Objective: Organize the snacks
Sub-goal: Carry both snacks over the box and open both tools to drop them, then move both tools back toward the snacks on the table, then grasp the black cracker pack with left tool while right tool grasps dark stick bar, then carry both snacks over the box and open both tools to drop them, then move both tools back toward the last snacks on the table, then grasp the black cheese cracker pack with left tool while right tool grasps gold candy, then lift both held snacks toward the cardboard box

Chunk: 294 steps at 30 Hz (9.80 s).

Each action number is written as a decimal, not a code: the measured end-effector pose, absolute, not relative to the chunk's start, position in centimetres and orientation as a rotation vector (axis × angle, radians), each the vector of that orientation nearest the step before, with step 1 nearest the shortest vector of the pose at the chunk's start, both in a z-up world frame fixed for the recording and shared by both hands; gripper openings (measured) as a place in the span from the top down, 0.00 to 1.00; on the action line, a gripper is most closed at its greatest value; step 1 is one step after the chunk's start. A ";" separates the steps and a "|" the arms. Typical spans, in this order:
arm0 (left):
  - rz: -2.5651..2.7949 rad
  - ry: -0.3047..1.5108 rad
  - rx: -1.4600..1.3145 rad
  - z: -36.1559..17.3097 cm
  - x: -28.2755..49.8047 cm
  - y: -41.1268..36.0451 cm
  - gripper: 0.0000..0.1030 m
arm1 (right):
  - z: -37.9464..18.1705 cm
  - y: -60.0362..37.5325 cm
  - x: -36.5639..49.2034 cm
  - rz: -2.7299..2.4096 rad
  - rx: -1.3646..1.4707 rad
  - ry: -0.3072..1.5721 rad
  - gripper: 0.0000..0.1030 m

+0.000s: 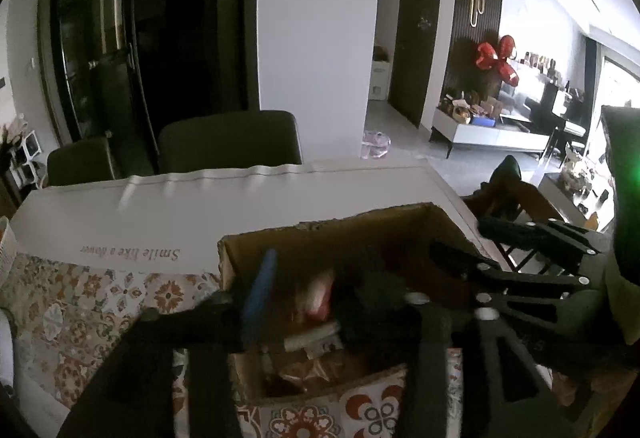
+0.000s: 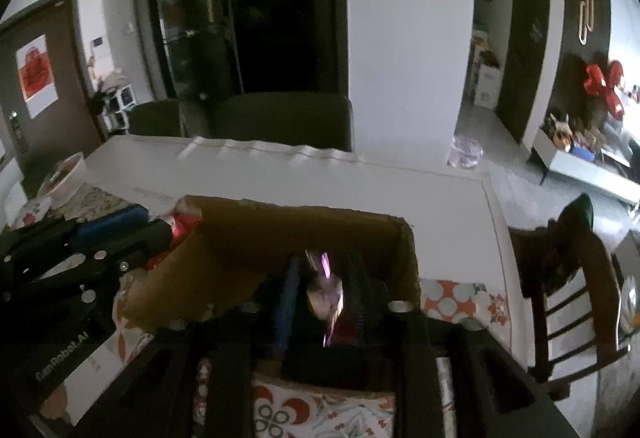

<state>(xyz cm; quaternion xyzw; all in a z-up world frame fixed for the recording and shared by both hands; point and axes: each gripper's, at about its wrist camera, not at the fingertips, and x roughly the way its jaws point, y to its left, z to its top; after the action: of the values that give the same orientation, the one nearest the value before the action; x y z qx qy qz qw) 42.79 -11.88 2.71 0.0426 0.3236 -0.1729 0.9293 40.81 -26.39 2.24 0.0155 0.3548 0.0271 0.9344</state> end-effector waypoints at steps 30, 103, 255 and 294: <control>-0.260 0.737 0.114 1.1 30.7 -6.3 0.38 | 1.5 -23.7 30.1 0.031 -0.003 0.701 0.43; -0.081 1.219 -0.081 -14.4 25.3 -6.1 0.65 | -14.6 -22.3 25.1 0.052 0.239 1.182 0.82; -0.434 1.161 0.126 -14.6 32.9 -15.3 0.70 | -15.0 -27.7 29.0 0.032 0.243 1.091 0.78; -0.413 0.753 0.045 1.9 32.1 -10.9 0.71 | 1.1 -25.7 28.0 0.092 0.183 0.677 0.78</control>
<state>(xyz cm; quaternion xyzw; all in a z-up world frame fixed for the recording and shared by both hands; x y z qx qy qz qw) 32.14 -10.87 1.93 0.0218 0.3649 -0.2002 0.9090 27.96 -25.71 1.09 0.0898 0.3313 0.0452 0.9381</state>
